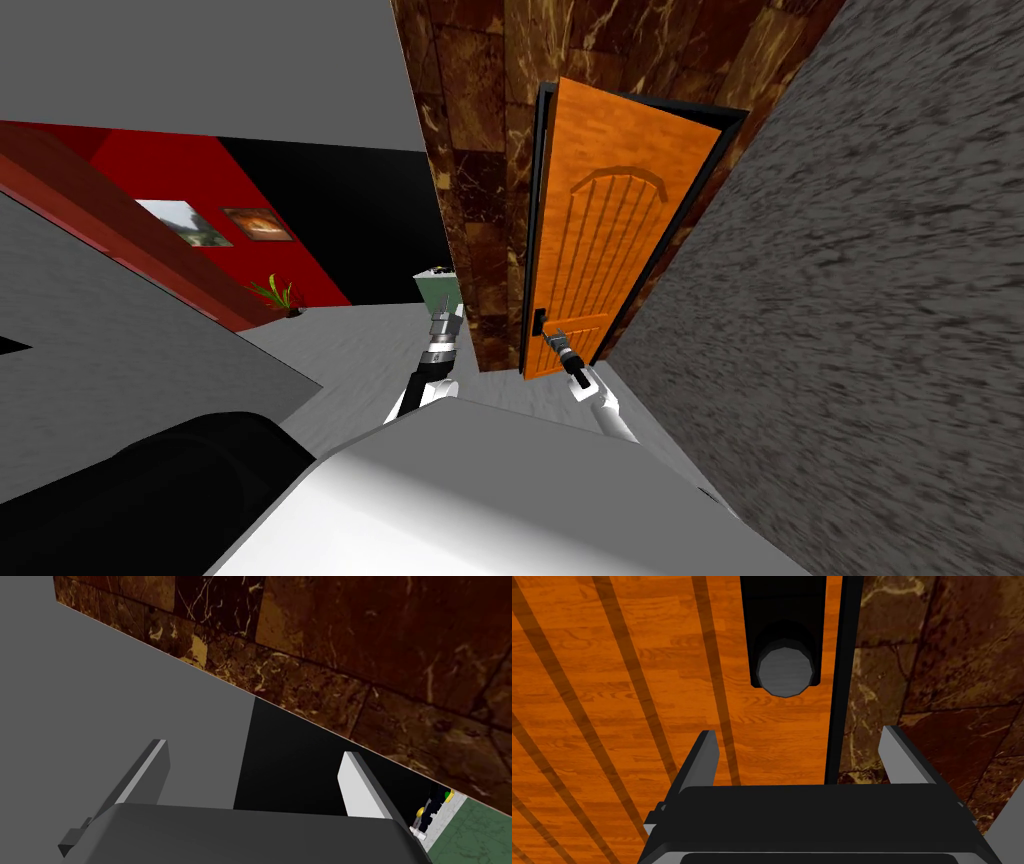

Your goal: Pull the door open

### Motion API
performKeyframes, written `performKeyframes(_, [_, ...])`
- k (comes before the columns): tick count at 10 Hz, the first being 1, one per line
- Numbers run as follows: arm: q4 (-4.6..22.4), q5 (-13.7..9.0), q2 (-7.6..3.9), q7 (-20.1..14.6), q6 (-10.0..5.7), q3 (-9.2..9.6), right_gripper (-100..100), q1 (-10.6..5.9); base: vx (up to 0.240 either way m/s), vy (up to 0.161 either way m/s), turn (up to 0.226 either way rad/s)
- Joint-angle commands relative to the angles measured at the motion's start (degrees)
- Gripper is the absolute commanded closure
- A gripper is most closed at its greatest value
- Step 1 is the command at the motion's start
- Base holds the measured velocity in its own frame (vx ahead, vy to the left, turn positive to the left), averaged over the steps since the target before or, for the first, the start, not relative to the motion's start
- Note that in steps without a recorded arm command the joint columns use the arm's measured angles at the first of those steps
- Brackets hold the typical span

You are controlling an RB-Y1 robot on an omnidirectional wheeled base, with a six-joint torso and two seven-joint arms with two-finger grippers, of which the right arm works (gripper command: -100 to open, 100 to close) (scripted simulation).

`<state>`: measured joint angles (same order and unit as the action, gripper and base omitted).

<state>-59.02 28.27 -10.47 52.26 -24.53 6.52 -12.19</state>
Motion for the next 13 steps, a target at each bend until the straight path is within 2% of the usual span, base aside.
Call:
performKeyframes(1, [1.7, -0.7, -1.84, -0.8, -1.66, -1.18, -100, -0.47, 0.130, 0.188, 0.098])
performKeyframes(2, [2.7, -1.3, -3.53, -1.6, -2.67, -2.08, -100, -0.63, 0.170, 0.206, 0.138])
performKeyframes(4, [3.6, -1.9, -5.11, -2.4, -3.62, -2.92, -100, -0.78, 0.142, 0.119, 0.098])
performKeyframes(6, [5.0, -2.8, -7.57, -3.5, -5.09, -4.23, -100, -1.01, 0.152, 0.102, 0.128])
performKeyframes(7, [3.8, -2.5, -6.96, -3.4, -4.08, -3.61, -100, -0.68, 0.073, 0.047, 0.020])
performKeyframes(8, [3.8, -2.5, -6.96, -3.4, -4.08, -3.61, 100, -0.68, -0.010, -0.013, -0.042])
performKeyframes(13, [3.8, -2.5, -6.96, -3.4, -4.08, -3.61, 100, -0.68, -0.011, -0.012, 0.003])
